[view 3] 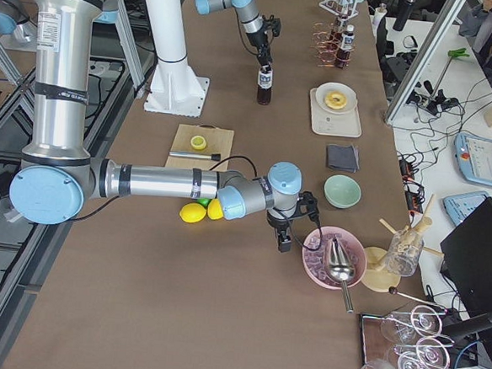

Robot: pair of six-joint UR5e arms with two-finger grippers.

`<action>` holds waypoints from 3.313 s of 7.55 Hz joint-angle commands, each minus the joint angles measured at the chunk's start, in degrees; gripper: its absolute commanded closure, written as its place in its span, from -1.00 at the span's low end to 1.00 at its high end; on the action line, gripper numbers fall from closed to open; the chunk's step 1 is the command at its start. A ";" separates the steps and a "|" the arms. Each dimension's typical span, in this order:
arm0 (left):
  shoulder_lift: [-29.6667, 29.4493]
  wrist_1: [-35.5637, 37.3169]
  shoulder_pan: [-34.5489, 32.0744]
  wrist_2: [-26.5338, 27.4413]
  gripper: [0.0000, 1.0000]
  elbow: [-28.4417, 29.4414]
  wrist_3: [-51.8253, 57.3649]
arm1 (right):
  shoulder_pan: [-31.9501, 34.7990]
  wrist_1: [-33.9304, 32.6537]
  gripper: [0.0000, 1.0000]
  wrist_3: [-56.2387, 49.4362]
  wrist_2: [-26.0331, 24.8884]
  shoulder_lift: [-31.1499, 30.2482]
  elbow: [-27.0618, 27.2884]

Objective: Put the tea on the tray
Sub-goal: 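Carry the bottle to the table center and set it upright, open left gripper, then withdraw the left arm toward the rack while the right arm reaches toward the bottle, then lower the right gripper over the bottle cap and grasp the bottle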

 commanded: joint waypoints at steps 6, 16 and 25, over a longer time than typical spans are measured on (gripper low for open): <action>7.45 -0.02 -12.62 -13.29 -0.95 -9.31 7.88 | -15.51 -0.62 -1.00 41.83 -0.22 16.25 11.36; 44.37 -37.52 -45.52 -42.14 -0.95 0.08 44.90 | -49.75 -41.93 -0.90 69.17 -31.78 60.47 10.73; 47.38 -40.45 -45.70 -42.51 -0.95 -1.85 44.02 | -49.83 -41.31 -0.10 65.30 -33.98 58.12 7.95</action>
